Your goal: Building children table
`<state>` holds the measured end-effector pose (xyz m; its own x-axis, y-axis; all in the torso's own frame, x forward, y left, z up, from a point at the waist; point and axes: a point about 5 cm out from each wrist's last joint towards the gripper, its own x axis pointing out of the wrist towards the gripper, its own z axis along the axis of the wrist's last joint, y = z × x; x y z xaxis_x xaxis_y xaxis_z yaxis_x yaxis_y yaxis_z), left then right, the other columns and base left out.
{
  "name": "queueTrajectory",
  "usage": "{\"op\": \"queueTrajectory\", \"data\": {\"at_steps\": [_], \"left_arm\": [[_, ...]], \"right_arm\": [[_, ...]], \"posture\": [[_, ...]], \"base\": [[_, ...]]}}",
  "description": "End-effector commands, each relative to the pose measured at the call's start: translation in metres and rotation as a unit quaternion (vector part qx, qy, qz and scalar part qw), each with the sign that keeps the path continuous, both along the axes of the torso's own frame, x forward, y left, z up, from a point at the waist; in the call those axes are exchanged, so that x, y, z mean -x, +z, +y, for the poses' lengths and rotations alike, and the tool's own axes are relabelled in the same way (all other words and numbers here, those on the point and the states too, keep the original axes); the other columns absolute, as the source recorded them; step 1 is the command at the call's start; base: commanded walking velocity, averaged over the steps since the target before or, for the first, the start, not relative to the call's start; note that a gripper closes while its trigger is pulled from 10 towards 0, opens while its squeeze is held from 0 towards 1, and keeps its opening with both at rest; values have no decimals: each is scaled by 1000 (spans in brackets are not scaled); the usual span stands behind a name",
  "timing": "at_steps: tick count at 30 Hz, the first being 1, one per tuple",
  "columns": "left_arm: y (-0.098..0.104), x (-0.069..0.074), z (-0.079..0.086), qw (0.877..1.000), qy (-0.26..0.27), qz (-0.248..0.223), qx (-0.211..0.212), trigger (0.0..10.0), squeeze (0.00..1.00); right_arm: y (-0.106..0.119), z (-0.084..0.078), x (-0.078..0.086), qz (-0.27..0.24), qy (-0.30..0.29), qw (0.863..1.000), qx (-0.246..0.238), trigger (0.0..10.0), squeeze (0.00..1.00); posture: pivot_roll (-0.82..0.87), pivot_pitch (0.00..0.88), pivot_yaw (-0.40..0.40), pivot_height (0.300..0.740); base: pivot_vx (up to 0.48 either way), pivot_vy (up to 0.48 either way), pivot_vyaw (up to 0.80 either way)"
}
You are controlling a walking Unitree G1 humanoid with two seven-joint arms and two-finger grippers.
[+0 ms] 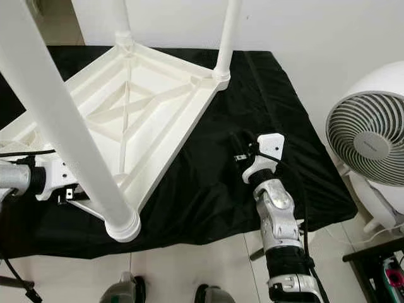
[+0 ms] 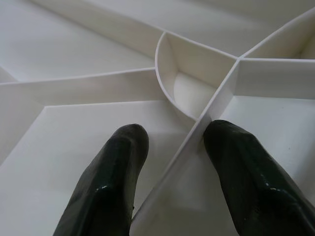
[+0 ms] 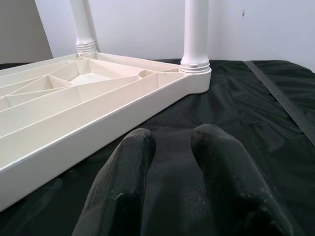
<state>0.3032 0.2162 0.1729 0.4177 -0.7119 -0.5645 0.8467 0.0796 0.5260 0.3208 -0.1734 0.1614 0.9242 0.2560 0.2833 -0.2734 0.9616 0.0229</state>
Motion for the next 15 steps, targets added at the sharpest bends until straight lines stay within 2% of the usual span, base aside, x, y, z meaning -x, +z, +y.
{"op": "queueTrajectory", "data": {"at_steps": [1,5,6,8,9,15], "left_arm": [[-12,1,-6,999,-20,36,-13,10000,0],[-12,0,-7,999,-23,41,-10,10000,0],[-12,0,-8,999,-26,42,-6,2118,0],[-11,-1,-9,999,-27,45,1,2118,0],[-6,-4,-10,999,-28,44,13,0,0],[-4,-6,-11,999,-31,40,14,0,0]], "right_arm": [[-1,-3,3,-5,-9,1000,2,10000,0],[-1,-3,3,-5,-10,1000,2,10000,0],[-1,-3,4,-5,-12,1000,2,10000,0],[-1,-3,4,-5,-13,1000,2,10000,0],[-2,-4,4,-5,-16,1000,2,10000,0],[-2,-4,4,-5,-18,1000,2,10000,0]], "posture": [[128,126,-15,740],[128,126,-15,740],[127,126,-13,740],[126,126,-11,740],[126,125,-9,740],[126,124,-7,740]], "base": [[0,0,0],[0,0,0],[0,0,0],[0,0,0],[0,0,0],[0,0,0]]}}
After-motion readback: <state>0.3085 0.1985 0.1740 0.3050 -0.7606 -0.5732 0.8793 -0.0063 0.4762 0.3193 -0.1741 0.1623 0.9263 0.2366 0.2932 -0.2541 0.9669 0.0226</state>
